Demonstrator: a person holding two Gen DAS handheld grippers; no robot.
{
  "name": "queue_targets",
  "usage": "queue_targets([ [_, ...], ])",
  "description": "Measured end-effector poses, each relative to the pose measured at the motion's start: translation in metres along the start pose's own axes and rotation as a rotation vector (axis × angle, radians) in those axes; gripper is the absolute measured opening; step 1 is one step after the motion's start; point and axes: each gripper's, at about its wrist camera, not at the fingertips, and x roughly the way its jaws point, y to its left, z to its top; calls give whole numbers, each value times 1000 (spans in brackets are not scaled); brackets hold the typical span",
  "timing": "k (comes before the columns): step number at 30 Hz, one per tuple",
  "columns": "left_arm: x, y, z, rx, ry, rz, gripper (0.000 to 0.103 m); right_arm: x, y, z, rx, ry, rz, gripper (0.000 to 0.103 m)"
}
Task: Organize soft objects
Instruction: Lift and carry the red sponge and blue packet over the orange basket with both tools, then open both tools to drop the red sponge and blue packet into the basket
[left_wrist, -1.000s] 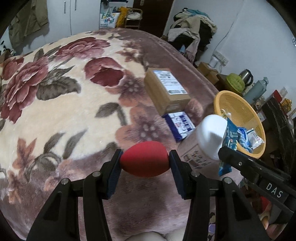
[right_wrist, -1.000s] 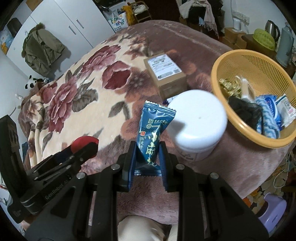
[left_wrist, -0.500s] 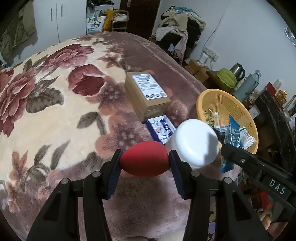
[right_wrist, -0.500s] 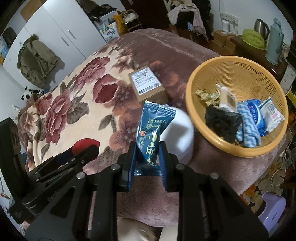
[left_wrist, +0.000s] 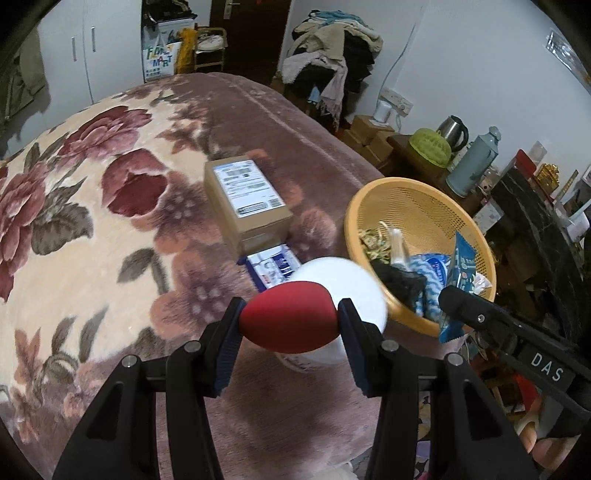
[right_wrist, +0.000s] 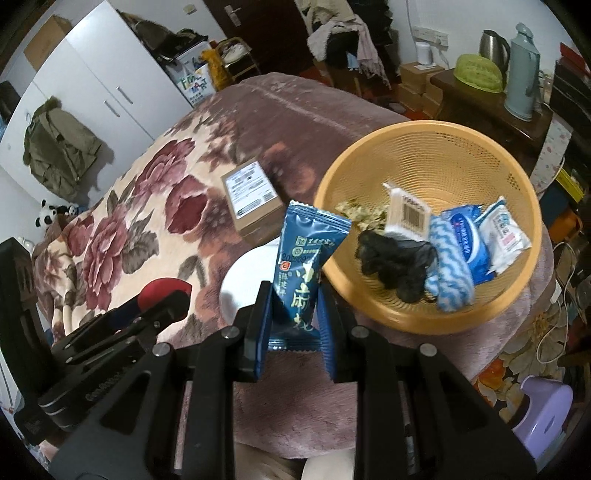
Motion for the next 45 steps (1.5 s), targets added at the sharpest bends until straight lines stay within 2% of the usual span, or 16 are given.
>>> queue_targets([
  [25,54,-92,25,96,53,-64,52,-8,-87,26,116,-26,-49,24],
  [45,90,-145,47,142,68,-122,52,-5,-129,49,169,-44,-75,24],
])
